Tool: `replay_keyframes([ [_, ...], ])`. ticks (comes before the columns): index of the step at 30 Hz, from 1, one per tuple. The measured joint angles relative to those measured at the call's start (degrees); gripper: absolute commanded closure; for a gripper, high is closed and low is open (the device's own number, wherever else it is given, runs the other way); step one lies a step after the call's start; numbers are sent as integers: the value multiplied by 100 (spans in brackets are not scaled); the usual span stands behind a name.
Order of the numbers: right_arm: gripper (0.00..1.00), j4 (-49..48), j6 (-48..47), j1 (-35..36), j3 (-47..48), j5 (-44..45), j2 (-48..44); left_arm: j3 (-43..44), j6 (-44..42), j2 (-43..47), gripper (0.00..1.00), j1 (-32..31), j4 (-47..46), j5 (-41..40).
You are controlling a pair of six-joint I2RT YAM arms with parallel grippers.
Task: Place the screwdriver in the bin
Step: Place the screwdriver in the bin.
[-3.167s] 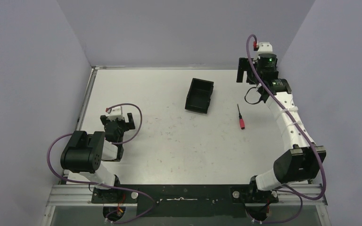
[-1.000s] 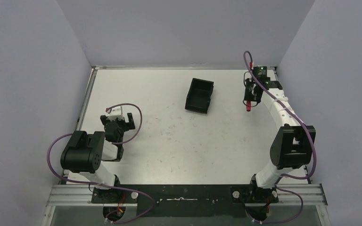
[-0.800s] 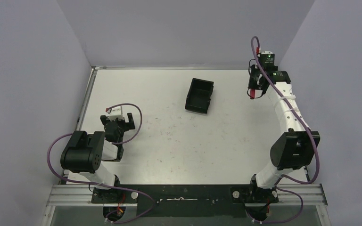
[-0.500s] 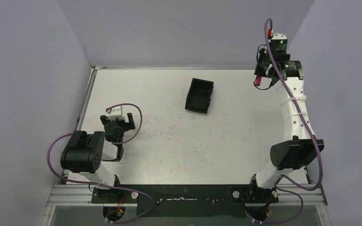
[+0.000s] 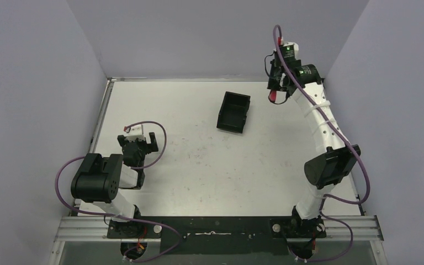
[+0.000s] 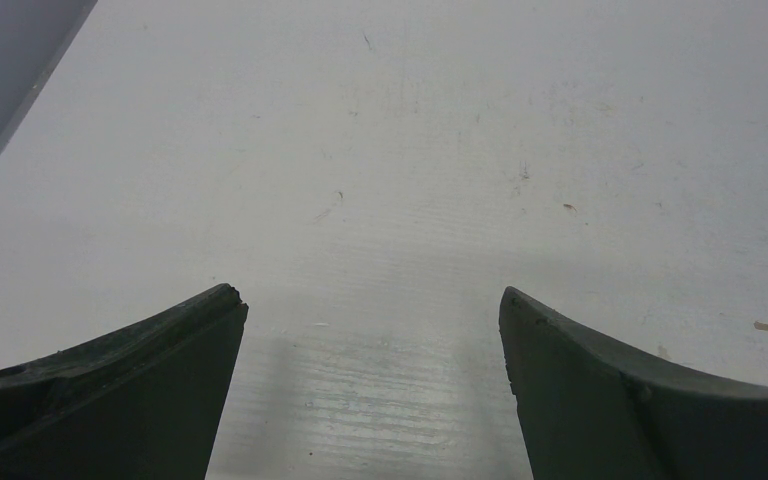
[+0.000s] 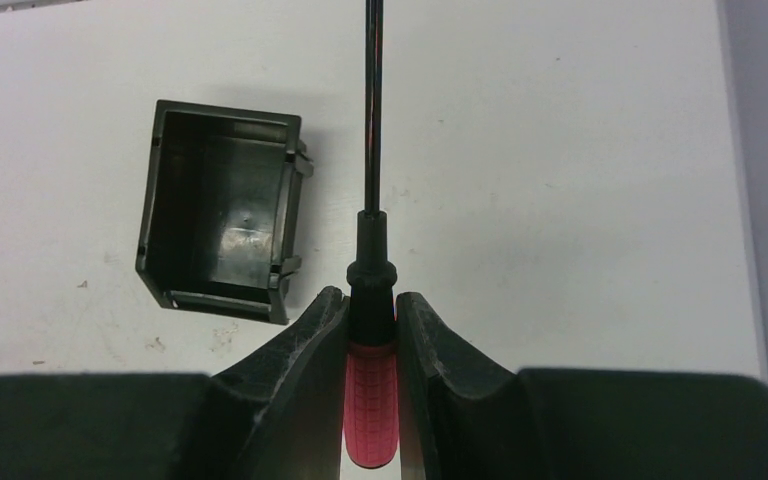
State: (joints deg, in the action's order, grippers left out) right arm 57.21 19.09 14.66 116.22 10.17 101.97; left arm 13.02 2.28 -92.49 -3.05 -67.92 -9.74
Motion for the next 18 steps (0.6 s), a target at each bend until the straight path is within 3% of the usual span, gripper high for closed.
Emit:
replay_keyframes([
  [12, 100, -195, 804, 1235, 625, 404, 723, 0, 0, 0, 3, 0, 0, -2],
  [18, 100, -621, 1095, 1473, 625, 413, 857, 0, 0, 0, 3, 0, 0, -2],
])
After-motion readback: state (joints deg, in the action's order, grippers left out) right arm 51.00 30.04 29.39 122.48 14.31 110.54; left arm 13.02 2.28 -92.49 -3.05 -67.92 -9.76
